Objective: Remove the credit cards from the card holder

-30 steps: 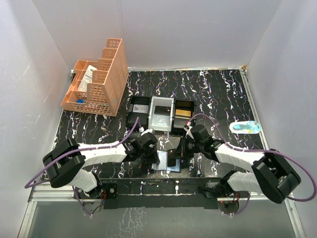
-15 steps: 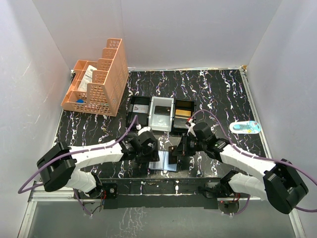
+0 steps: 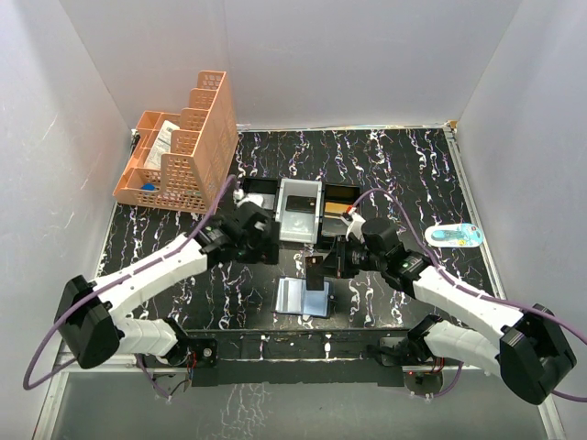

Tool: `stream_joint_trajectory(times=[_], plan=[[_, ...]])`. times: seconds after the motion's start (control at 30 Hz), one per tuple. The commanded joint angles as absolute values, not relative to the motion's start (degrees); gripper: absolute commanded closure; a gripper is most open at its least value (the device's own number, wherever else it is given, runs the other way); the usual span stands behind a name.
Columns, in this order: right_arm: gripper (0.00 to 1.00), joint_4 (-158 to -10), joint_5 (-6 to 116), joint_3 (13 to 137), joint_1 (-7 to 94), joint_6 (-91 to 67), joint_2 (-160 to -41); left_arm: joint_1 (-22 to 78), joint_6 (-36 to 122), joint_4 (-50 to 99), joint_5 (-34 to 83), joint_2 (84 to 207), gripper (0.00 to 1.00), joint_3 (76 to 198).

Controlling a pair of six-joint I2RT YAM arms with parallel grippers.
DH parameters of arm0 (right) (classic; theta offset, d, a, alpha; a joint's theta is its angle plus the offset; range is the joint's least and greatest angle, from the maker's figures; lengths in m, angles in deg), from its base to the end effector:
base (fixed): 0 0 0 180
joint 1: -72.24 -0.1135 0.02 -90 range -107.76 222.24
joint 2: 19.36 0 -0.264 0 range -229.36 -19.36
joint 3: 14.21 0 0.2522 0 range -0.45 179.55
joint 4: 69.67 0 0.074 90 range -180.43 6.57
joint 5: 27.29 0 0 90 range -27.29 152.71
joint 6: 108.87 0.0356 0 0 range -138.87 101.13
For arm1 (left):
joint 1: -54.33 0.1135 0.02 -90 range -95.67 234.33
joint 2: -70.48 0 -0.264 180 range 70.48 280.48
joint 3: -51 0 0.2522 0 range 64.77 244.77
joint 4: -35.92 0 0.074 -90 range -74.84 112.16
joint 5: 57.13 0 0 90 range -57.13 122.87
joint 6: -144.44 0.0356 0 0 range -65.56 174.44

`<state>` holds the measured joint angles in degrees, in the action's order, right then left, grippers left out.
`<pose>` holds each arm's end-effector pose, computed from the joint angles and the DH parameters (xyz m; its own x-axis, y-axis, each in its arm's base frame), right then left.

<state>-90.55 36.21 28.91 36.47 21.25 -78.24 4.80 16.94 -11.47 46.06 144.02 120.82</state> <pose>0.1621 0.1364 0.2078 -0.8946 0.0663 -0.4420 -0.3101 0.6200 0.7207 0.1782 -0.1964 0.2657 -0.7951 0.0187 -0.6062 0.2063 0.9483 -0.2413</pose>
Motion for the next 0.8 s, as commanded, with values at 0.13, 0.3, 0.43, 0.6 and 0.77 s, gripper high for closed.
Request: stream_joint_trajectory(times=[0.13,0.3,0.43,0.6,0.77], plan=[[1.0,-85.75,39.84,34.97,36.66,15.47,-75.24,21.44,31.24,-18.12,41.79,136.83,0.01,122.33],[1.0,-92.24,48.59,41.14,36.64,8.95,-76.77,26.29,30.42,-14.6,50.69,128.77,0.01,115.22],[1.0,-101.55,55.14,50.79,36.75,3.52,-82.94,26.3,29.11,-13.54,53.59,123.52,0.01,111.33],[1.0,-102.81,57.88,59.84,36.87,-1.57,-89.47,26.26,27.38,-13.58,56.2,123.52,0.01,111.55],[1.0,-104.21,62.52,68.85,36.82,-7.71,-95.35,26.22,26.51,-15.04,58.78,123.72,0.01,112.4]])
